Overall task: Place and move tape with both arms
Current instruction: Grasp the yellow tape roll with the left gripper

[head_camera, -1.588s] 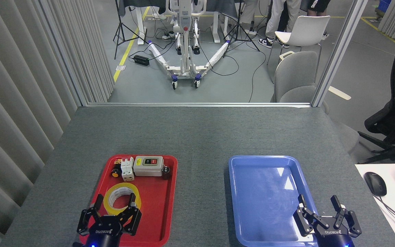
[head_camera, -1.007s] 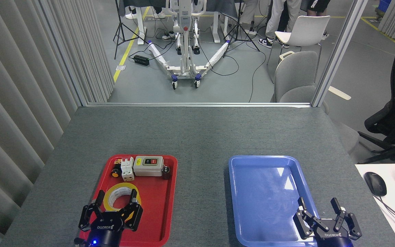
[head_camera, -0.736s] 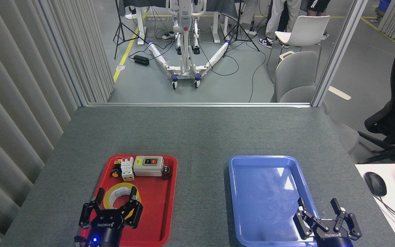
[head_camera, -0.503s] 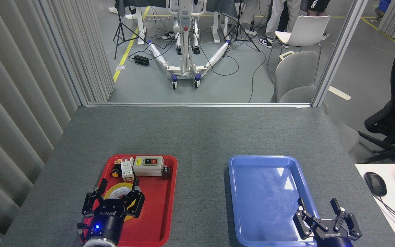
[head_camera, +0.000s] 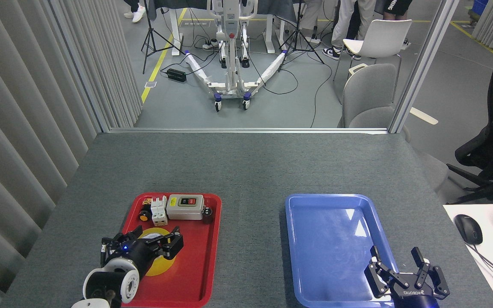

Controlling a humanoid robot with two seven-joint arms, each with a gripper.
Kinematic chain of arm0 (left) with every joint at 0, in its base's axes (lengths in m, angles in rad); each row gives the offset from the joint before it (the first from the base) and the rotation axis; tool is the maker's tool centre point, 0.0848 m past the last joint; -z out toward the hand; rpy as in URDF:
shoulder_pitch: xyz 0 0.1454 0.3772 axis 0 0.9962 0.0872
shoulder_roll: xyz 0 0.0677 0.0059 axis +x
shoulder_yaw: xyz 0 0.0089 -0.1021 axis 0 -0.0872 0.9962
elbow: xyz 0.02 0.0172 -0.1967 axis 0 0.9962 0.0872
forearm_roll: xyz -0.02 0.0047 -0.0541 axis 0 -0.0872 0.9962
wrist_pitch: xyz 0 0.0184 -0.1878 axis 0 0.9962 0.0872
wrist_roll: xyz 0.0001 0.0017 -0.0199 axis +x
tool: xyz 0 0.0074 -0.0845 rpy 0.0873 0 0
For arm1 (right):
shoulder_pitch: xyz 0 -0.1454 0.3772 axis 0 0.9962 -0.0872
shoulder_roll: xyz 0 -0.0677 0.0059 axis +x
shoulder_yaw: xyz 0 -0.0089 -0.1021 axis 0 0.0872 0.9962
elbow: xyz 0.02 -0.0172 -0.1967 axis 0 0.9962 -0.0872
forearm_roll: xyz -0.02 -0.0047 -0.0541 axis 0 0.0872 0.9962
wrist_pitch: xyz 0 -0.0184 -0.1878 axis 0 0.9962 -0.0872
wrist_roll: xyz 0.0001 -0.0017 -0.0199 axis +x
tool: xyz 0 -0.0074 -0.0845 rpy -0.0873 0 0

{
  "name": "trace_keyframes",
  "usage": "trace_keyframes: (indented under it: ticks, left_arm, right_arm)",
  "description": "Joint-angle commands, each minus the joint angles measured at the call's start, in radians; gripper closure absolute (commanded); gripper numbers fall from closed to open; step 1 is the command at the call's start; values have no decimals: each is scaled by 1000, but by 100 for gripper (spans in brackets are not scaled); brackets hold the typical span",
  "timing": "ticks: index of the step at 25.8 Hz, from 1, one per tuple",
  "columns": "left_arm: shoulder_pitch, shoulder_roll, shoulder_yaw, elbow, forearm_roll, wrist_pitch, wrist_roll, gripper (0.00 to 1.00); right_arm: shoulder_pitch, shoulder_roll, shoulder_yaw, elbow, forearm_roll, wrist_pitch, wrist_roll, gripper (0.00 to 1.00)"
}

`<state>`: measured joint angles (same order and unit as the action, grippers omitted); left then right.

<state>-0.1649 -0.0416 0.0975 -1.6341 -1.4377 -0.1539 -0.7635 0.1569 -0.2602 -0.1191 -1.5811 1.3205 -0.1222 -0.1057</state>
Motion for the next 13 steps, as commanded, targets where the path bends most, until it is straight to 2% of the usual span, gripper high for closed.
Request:
trace_keyframes:
  ticks: [1,7,11,13]
  left_arm:
    - [-44,23,1,-3,5,-3,-174,0]
    - [-134,49,-2,19,11,-7,-427,0]
    - [-246,126,-4,112,13,-13,-623,0]
    - [-300,152,-7,188,17,-9,-669,0]
  right_arm:
    - [0,1,-2,-2,0,0,-2,0]
    - [0,-2,-7,0,-3,0,-2,0]
    - [3,-8,-20,3,-7,-2,-2,0]
    - [3,-10,-20,4,-9,0,-3,0]
